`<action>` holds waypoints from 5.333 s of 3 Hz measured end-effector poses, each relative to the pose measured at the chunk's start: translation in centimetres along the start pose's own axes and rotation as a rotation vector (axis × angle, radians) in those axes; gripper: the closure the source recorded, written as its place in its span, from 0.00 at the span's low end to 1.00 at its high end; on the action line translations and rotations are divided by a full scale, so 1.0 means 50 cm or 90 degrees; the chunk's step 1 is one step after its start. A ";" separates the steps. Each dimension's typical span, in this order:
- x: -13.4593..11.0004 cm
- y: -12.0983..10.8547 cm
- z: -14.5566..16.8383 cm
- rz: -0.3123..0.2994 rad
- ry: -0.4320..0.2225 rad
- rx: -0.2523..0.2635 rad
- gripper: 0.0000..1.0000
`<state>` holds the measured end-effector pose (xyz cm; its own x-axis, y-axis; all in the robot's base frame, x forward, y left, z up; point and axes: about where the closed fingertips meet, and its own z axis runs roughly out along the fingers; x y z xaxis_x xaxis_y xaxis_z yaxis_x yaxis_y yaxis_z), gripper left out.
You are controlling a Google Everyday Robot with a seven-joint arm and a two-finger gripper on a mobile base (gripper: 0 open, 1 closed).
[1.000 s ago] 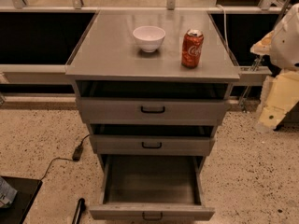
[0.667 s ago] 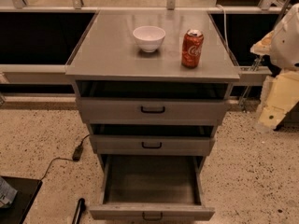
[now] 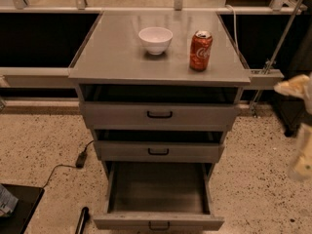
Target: Close bottom drawer
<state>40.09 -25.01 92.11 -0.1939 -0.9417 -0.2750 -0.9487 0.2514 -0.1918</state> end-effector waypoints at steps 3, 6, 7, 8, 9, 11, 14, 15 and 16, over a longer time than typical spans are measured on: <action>0.459 0.324 0.324 0.142 -0.207 -0.196 0.00; 0.527 0.377 0.525 0.128 -0.223 -0.317 0.00; 0.512 0.383 0.576 0.092 -0.291 -0.358 0.00; 0.433 0.374 0.717 0.006 -0.406 -0.433 0.00; 0.338 0.380 0.898 -0.051 -0.438 -0.544 0.00; 0.307 0.417 0.971 -0.043 -0.449 -0.587 0.00; 0.407 0.456 0.984 0.187 -0.701 -0.276 0.00; 0.401 0.455 0.993 0.185 -0.696 -0.276 0.00; 0.395 0.451 1.022 0.195 -0.673 -0.236 0.00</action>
Offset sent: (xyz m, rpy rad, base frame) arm -0.2042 -0.1756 -0.2715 0.5031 0.2373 -0.0054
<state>27.63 -26.49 34.20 -0.2885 -0.1527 -0.9452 -0.9471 0.1903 0.2583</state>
